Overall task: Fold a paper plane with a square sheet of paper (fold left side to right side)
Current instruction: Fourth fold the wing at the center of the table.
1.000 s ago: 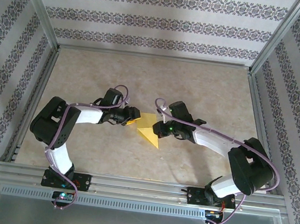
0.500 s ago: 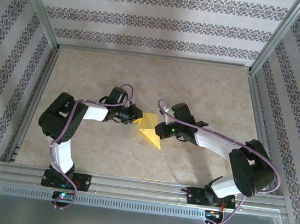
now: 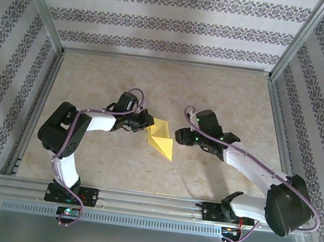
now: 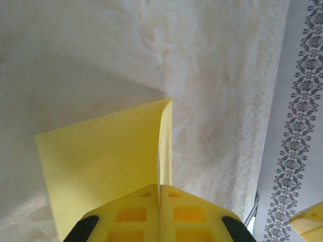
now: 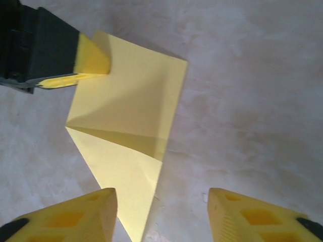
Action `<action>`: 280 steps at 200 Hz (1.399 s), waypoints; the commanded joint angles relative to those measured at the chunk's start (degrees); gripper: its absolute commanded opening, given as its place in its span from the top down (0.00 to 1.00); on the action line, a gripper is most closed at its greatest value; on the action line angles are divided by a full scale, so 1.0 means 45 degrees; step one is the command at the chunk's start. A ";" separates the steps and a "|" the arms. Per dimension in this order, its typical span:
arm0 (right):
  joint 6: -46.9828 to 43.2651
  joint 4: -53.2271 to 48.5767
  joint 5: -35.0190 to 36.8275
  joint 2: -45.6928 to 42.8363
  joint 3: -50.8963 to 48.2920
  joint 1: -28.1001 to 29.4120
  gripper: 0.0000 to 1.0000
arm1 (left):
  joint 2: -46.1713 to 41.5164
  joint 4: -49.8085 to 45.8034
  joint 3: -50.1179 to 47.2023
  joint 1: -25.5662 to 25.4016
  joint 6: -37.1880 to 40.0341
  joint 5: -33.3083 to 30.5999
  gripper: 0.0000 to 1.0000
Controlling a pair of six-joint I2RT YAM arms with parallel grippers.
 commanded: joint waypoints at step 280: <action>0.2066 -0.4109 0.9309 0.7426 0.5030 0.7548 0.53 | -0.1166 -0.0281 -0.0432 -0.0350 -0.0534 -0.0940 1.00</action>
